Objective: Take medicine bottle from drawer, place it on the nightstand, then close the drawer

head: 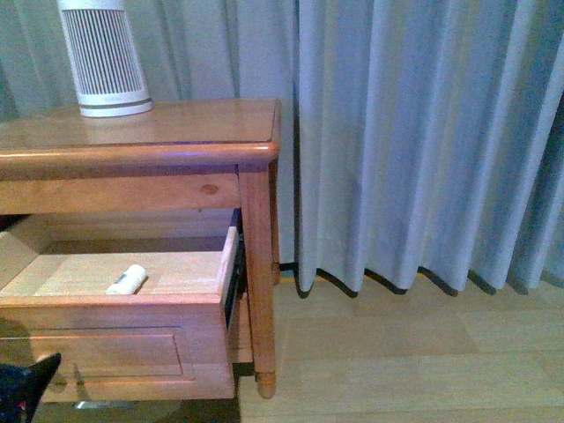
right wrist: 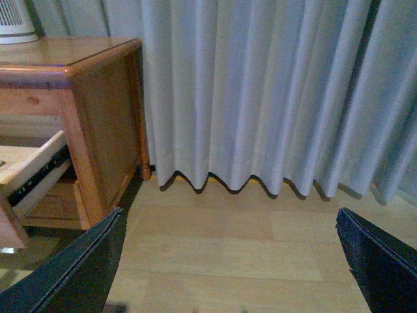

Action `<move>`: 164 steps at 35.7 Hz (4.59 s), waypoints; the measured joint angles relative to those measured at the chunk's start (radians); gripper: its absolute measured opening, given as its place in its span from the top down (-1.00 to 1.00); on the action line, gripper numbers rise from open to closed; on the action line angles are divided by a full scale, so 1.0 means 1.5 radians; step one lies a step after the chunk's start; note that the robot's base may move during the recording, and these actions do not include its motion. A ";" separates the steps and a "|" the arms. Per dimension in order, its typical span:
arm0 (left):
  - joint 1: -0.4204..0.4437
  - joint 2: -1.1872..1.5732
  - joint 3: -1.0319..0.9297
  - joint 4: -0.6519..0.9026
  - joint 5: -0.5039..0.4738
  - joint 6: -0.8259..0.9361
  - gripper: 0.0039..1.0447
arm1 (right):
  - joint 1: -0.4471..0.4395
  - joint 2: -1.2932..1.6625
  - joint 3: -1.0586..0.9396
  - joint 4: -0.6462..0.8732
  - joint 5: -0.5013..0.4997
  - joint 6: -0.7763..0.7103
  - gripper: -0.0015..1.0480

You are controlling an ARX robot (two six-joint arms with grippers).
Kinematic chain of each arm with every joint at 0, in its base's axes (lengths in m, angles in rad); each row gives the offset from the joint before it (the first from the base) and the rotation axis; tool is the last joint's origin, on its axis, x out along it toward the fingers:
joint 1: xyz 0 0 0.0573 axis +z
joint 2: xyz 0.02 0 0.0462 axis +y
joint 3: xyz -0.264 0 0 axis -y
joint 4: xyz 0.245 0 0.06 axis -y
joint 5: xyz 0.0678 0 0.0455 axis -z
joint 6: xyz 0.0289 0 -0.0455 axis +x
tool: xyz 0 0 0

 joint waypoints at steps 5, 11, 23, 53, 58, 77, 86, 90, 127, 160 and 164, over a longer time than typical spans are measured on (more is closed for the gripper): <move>0.017 -0.195 0.007 -0.109 0.018 -0.063 -0.88 | 0.000 0.000 0.000 0.000 0.000 0.000 -0.87; 0.039 -0.440 0.012 -0.270 0.063 -0.144 -0.88 | 0.000 0.000 0.000 0.000 0.000 0.000 -0.87; 0.122 -0.963 -0.051 -0.655 0.142 -0.245 -0.88 | 0.000 0.000 0.000 0.000 0.000 0.000 -0.87; -0.101 -1.267 -0.236 -0.809 -0.209 -0.138 0.95 | 0.000 0.000 0.000 0.000 0.001 0.000 -0.87; -0.103 -1.282 -0.256 -0.804 -0.209 -0.137 0.95 | 0.000 0.000 0.000 0.000 0.000 0.000 -0.87; -0.104 -1.327 -0.305 -0.797 -0.210 -0.137 0.29 | 0.000 0.000 0.000 0.000 0.000 0.000 -0.87; -0.104 -1.328 -0.305 -0.797 -0.208 -0.136 -0.60 | 0.000 0.000 0.000 0.000 0.002 0.000 -0.87; -0.104 -1.329 -0.305 -0.797 -0.209 -0.135 -0.90 | 0.000 0.000 0.000 0.000 0.002 0.000 -0.87; -0.106 -1.331 -0.305 -0.797 -0.211 -0.134 -0.88 | 0.120 0.377 0.115 0.163 0.197 0.075 -0.87; -0.106 -1.331 -0.305 -0.797 -0.210 -0.134 -0.88 | 0.193 1.187 0.449 0.292 0.143 0.167 -0.87; -0.106 -1.331 -0.305 -0.797 -0.210 -0.134 -0.88 | 0.199 1.224 0.467 0.307 0.148 0.168 -0.87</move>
